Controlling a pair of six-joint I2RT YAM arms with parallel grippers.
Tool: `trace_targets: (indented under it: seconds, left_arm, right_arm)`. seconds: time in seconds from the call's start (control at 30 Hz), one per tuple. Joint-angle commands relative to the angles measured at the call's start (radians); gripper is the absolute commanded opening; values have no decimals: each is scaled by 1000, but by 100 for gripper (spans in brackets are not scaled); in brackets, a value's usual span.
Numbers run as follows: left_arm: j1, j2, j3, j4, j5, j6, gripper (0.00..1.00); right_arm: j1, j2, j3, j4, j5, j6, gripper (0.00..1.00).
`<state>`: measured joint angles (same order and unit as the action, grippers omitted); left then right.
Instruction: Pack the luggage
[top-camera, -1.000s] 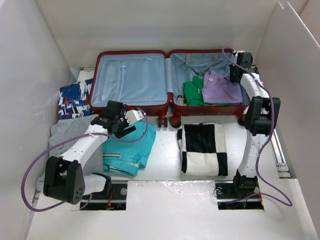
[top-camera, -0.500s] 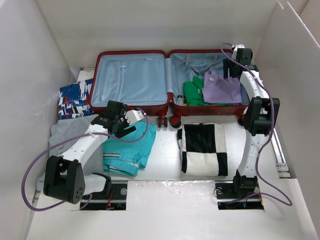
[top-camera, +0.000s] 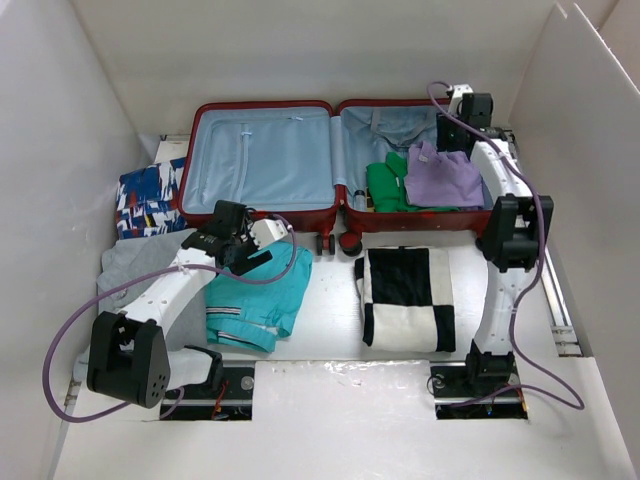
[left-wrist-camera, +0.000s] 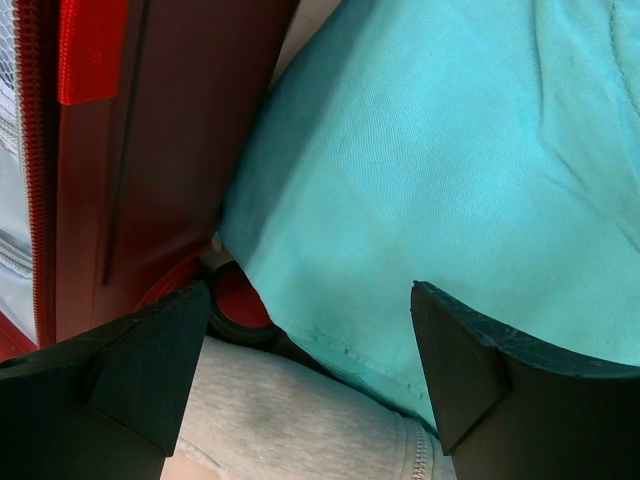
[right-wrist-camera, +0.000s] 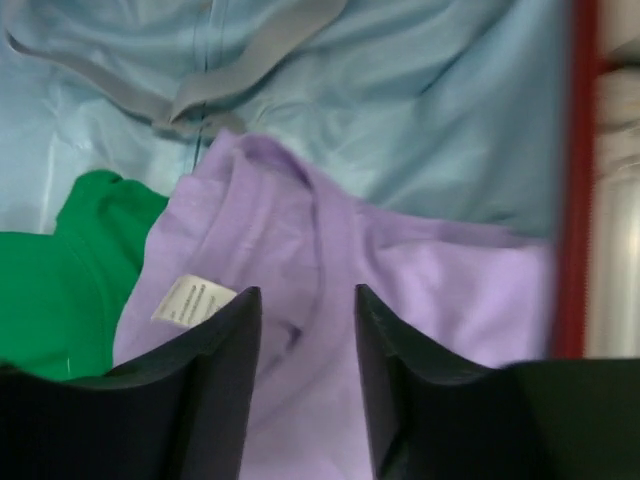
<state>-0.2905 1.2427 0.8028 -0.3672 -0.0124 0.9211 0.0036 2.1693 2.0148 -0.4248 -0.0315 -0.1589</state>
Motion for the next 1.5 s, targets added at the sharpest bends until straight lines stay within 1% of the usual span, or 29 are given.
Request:
trace_targets:
  seconds: [0.0, 0.03, 0.13, 0.17, 0.23, 0.27, 0.3, 0.33, 0.4, 0.43, 0.47, 0.57, 0.7, 0.8, 0.83, 0.87, 0.93, 0.97, 1.03, 1.13, 1.17, 1.23, 1.27, 1.3, 1.37, 1.4, 1.43, 1.47]
  left_arm:
    - [5, -20, 21, -16, -9, -18, 78]
    - [5, -20, 21, -16, -9, -18, 78]
    - [5, -20, 21, -16, -9, -18, 78]
    - [5, -20, 12, -16, -9, -18, 78]
    - [5, -20, 12, -16, -9, -18, 78]
    - [5, -20, 12, -16, -9, -18, 78]
    - [5, -20, 12, -16, -9, -18, 78]
    - [5, -20, 12, -16, -9, -18, 78]
    - [5, -20, 12, -16, -9, -18, 78]
    - [5, -20, 12, -16, -18, -18, 78]
    - [5, -20, 12, -16, -18, -18, 78]
    - [5, -29, 12, -16, -18, -18, 78]
    - [5, -29, 12, -16, -18, -18, 78]
    - [5, -38, 21, -16, -18, -18, 78]
    - [5, -38, 21, -16, -18, -18, 78]
    - [5, -38, 33, -16, -9, -28, 78]
    - [5, -49, 44, -16, -9, -28, 78]
    - [5, -49, 56, -16, -9, -37, 78]
    - [5, -58, 65, -6, -9, -65, 78]
    - [5, -69, 90, 14, -32, -106, 78]
    - [5, -81, 99, 14, -32, -123, 78]
    - [5, -104, 99, 25, -46, -159, 78]
    - [5, -120, 99, 34, -57, -168, 78]
    - [5, -120, 99, 34, -57, -180, 78]
    - [5, -134, 99, 34, -66, -218, 78]
    - [5, -143, 99, 34, -66, -234, 78]
    - [5, -152, 99, 43, -75, -254, 78]
    - [5, -152, 99, 43, -75, -292, 78]
  right_arm:
    - [6, 95, 70, -17, -74, 97, 48]
    - [6, 110, 84, -26, -74, 116, 54]
    - [15, 138, 82, -11, -36, 154, 54]
    - [15, 153, 73, 6, -36, 154, 46]
    - [27, 182, 84, 32, -122, 154, 39]
    - [38, 226, 103, 32, -166, 154, 33]
    - [38, 250, 125, 15, -235, 168, 30]
    - [48, 268, 145, 15, -263, 168, 28]
    - [78, 279, 159, 36, -320, 168, 25]
    - [88, 279, 139, 64, -385, 154, 25]
    - [110, 258, 86, 130, -404, 142, 25]
    - [128, 192, 12, 173, -349, 131, 26]
    - [99, 158, 12, 123, -349, 131, 36]
    - [88, 92, 3, 83, -292, 81, 59]
    - [88, 42, 2, 61, -268, 47, 67]
    - [88, 14, -7, 61, -246, 33, 79]
    - [88, -41, -7, 37, -185, 24, 89]
    - [79, -96, -7, 37, -170, 24, 100]
    - [67, -149, -7, 5, -136, 24, 100]
    - [39, -270, -19, -70, -64, 42, 100]
    - [39, -343, -52, -115, -44, 42, 100]
    - [39, -429, -118, -152, 7, 42, 100]
    - [39, -474, -164, -169, 7, 42, 100]
    - [39, -570, -274, -199, 19, 70, 100]
    - [39, -669, -406, -227, 19, 88, 100]
    - [30, -718, -561, -227, 6, 110, 100]
    - [30, -815, -641, -227, -13, 110, 100]
    - [30, -863, -719, -215, -49, 125, 100]
